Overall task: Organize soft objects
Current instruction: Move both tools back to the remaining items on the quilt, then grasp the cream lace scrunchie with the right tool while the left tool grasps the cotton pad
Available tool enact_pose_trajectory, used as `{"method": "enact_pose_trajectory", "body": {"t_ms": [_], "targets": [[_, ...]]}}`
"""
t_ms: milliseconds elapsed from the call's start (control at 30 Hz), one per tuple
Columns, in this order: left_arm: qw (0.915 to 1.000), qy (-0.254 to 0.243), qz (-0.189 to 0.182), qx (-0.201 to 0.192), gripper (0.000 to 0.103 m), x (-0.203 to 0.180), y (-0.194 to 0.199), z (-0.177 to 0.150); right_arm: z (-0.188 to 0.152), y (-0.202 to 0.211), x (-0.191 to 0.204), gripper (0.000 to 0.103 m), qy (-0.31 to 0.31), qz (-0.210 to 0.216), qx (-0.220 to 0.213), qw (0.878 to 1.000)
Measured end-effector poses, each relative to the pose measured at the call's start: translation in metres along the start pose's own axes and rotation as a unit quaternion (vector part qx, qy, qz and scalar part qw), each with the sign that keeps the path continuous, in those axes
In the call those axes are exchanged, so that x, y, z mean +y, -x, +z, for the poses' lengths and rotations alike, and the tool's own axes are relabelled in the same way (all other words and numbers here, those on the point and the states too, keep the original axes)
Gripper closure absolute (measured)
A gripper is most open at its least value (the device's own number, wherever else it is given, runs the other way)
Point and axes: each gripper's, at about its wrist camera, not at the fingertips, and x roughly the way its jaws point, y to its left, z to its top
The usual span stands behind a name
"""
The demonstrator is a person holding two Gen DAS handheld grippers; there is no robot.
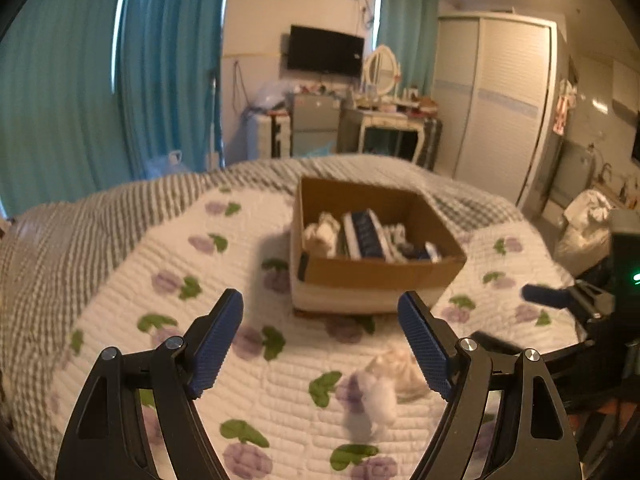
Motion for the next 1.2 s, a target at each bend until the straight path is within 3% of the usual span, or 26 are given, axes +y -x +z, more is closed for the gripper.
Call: {"method": "enact_pose_trajectory", "body": {"t_ms": [100, 200, 267, 333, 367, 400, 500, 633, 733, 933, 1200], "targets": [[0.9997, -0.01, 0.009, 0.019, 0.022, -0.002, -0.014, -0.012, -0.009, -0.033, 0.002, 0.007, 0.011, 0.016, 0.033, 0.999], [0.9974, -0.016, 0.057, 0.042, 0.022, -0.005, -0.031, -0.026, -0.014, -0.066, 0.005, 0.008, 0.018, 0.027, 0.085, 0.996], [0.9967, -0.005, 0.054, 0.061, 0.022, -0.001, -0.043, -0.033, -0.015, -0.084, 0.008, 0.011, 0.023, 0.041, 0.115, 0.992], [0.9952, 0.013, 0.042, 0.088, 0.022, 0.003, -0.053, -0.038, -0.017, -0.1, 0.012, 0.021, 0.03, 0.054, 0.148, 0.987], [0.9945, 0.017, 0.037, 0.096, 0.022, 0.004, -0.056, -0.04, -0.02, -0.109, 0.014, 0.033, 0.034, 0.056, 0.168, 0.984], [0.9939, 0.021, 0.033, 0.103, 0.022, 0.004, -0.058, -0.041, -0.022, -0.115, 0.015, 0.055, 0.035, 0.059, 0.18, 0.981], [0.992, 0.022, 0.02, 0.123, 0.023, 0.001, -0.062, -0.045, -0.026, -0.118, 0.013, 0.078, 0.027, 0.075, 0.185, 0.979], [0.9899, 0.002, -0.002, 0.142, 0.023, -0.015, -0.065, -0.05, -0.024, -0.091, -0.006, 0.08, -0.016, 0.047, 0.127, 0.991], [0.9872, -0.007, -0.027, 0.157, 0.023, -0.029, -0.07, -0.057, -0.027, -0.079, -0.021, 0.08, -0.049, 0.028, 0.106, 0.993], [0.9788, -0.02, -0.074, 0.19, 0.026, -0.058, -0.083, -0.07, -0.027, -0.059, -0.041, 0.08, -0.096, -0.001, 0.078, 0.992], [0.9714, -0.05, -0.123, 0.197, 0.026, -0.089, -0.086, -0.08, -0.028, -0.046, -0.058, 0.08, -0.09, -0.057, 0.076, 0.991]]}}
